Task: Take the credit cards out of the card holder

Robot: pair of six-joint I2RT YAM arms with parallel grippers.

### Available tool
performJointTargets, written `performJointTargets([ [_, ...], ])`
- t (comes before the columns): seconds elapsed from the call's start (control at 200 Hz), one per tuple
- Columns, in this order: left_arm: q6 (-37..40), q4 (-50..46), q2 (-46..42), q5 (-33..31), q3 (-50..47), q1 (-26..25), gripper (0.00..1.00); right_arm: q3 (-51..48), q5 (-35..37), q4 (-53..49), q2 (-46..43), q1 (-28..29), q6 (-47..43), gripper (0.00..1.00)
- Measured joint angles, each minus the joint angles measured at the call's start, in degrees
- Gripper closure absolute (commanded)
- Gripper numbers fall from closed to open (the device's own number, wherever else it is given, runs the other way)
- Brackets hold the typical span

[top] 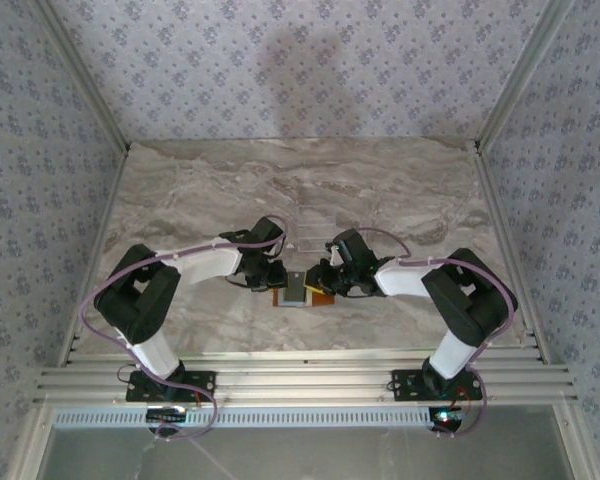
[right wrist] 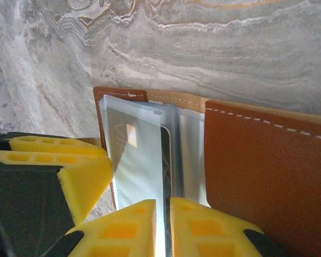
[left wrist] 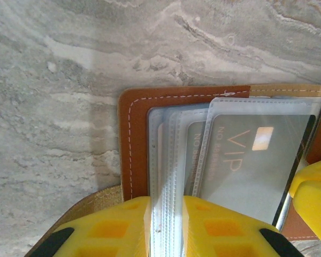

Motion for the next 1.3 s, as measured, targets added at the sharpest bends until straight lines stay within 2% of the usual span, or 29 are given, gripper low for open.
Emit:
performJointTargets([
  [0.43, 0.0, 0.0, 0.0, 0.0, 0.0, 0.0, 0.78, 0.4, 0.2, -0.3, 1.2, 0.1, -0.4, 0.85],
  [0.8, 0.0, -0.3, -0.1, -0.4, 0.0, 0.0, 0.78, 0.5, 0.2, -0.2, 1.3, 0.2, -0.4, 0.92],
  [1.024, -0.3, -1.7, -1.6, -1.9, 0.0, 0.0, 0.73, 0.6, 0.2, -0.2, 1.3, 0.2, -0.4, 0.93],
  [1.299, -0.4, -1.0, -2.0, -1.8, 0.0, 0.0, 0.72, 0.6, 0.2, -0.2, 1.3, 0.3, -0.4, 0.93],
])
